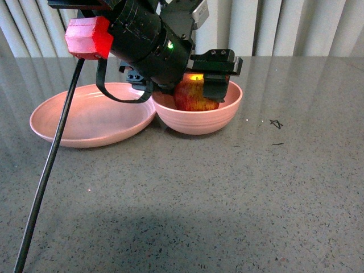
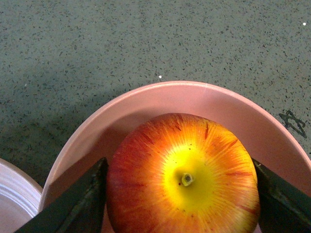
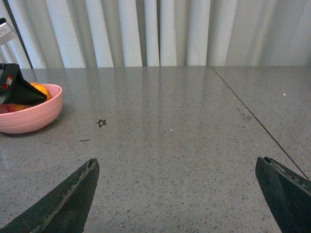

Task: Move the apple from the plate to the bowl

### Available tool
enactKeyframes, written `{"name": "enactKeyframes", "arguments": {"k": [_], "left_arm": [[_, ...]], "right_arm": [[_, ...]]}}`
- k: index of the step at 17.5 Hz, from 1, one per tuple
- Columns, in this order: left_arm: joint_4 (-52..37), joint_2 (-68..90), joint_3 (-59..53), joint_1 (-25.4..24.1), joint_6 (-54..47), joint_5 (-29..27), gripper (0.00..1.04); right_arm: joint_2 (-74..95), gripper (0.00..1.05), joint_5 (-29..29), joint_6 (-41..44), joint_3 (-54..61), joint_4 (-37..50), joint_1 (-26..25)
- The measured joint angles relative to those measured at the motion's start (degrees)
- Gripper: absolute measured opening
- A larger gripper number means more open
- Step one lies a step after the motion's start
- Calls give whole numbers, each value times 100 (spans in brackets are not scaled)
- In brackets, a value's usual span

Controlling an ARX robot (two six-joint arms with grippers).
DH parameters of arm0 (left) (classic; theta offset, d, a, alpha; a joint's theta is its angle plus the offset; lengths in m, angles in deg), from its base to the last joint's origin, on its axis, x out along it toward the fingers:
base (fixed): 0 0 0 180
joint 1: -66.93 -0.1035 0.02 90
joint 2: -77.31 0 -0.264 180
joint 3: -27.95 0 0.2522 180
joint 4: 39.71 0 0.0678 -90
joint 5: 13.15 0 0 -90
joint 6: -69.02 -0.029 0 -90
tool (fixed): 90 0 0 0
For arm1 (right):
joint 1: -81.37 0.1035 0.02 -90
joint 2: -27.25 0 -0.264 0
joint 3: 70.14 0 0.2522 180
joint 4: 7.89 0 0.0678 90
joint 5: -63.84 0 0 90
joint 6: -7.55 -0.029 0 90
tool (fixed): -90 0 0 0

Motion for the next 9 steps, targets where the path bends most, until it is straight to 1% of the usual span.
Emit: {"name": "enactKeyframes", "arguments": {"k": [1,2,3,9], "left_arm": [[7,2,37,0,2,17,92],[20,2,101,0,0,17,100],[20,2,131,0,4,20,97],[-15,-129,131,2,33,48,98]], "right_arm": [[0,98,0,0,2,0,0],[0,98,0,0,2,0,0],[0,98,0,0,0,0,0],[0,98,0,0,0,0,0]]}}
